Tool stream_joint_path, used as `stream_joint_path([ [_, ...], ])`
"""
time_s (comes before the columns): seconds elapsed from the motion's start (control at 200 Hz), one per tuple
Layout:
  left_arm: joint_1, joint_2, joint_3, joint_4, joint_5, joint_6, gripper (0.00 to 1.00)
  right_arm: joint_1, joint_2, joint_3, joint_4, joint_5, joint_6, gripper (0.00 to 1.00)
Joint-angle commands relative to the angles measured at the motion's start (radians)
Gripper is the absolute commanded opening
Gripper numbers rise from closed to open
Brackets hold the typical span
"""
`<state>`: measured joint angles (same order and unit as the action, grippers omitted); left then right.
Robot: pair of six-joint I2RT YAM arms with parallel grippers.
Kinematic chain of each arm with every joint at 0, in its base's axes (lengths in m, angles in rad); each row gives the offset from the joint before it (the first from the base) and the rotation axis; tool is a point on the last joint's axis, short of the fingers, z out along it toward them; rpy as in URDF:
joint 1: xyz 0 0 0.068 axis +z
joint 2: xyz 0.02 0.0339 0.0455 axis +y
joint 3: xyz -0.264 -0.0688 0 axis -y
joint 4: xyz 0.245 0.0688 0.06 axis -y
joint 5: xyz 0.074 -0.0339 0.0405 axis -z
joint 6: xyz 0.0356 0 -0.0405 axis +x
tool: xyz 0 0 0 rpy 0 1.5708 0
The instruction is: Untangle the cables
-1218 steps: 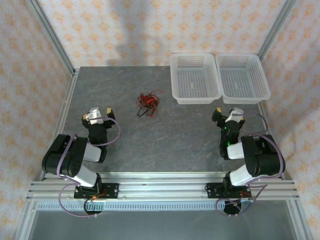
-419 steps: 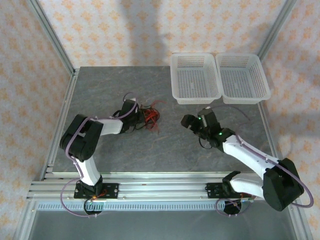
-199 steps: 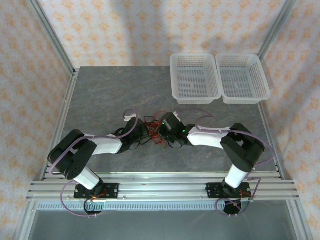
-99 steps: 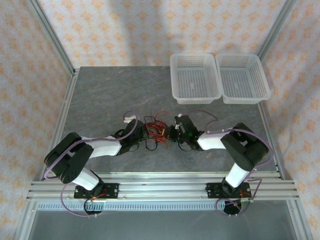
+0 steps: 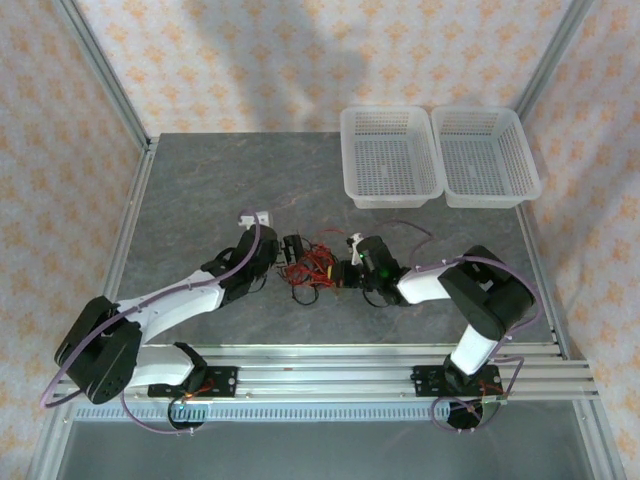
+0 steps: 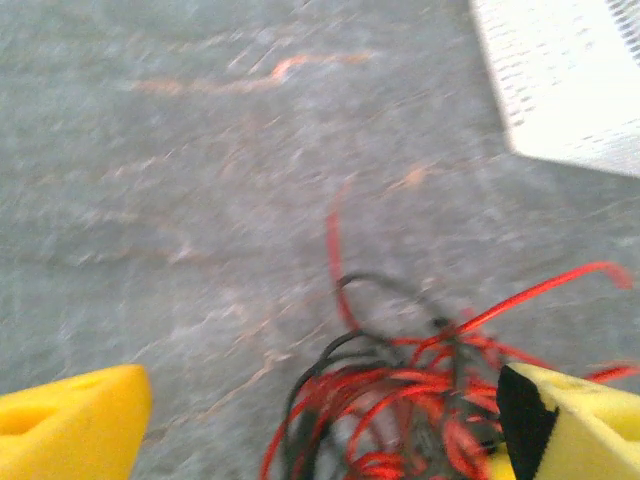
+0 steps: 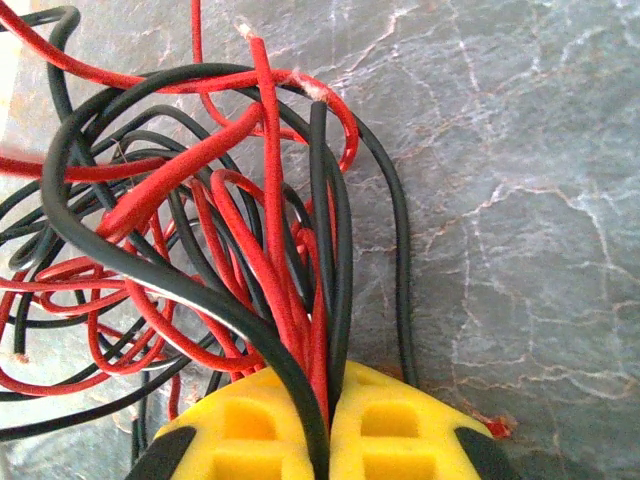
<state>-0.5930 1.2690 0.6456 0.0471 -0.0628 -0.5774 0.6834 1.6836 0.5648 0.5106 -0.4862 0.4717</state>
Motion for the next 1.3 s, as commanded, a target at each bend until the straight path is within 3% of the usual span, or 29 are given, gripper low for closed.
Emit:
stream_joint_path([
  [0.0,0.004,0.014,0.011,-0.063,0.091,0.098,0.92,-0.003,0.027,0.015,-0.151,-0.022,-0.148,0.00],
  [0.21,0.002,0.022,-0.055,-0.006,0.176,0.112,0.92,-0.015,0.059,0.089,-0.251,-0.058,-0.270,0.00],
  [0.521,-0.001,0.069,-0.079,0.004,0.194,0.146,0.93,-0.025,0.114,0.204,-0.414,-0.108,-0.472,0.00],
  [0.821,-0.001,0.210,-0.068,0.117,0.090,0.142,0.88,-0.027,0.192,0.318,-0.551,-0.080,-0.623,0.00],
  [0.896,-0.001,0.249,-0.060,0.160,0.075,0.145,0.78,-0.027,0.212,0.347,-0.581,-0.071,-0.650,0.00],
  [0.946,-0.001,0.274,-0.055,0.185,0.065,0.147,0.66,-0.030,0.227,0.363,-0.593,-0.076,-0.661,0.00],
  [1.126,0.001,0.333,-0.038,0.245,0.087,0.137,0.01,-0.031,0.261,0.408,-0.619,-0.050,-0.651,0.00],
  [1.211,0.000,0.329,-0.049,0.263,0.121,0.119,0.00,-0.031,0.253,0.411,-0.608,-0.017,-0.597,0.02],
  [1.296,0.001,0.301,-0.079,0.267,0.121,0.089,0.00,-0.033,0.228,0.415,-0.603,0.046,-0.497,0.17],
])
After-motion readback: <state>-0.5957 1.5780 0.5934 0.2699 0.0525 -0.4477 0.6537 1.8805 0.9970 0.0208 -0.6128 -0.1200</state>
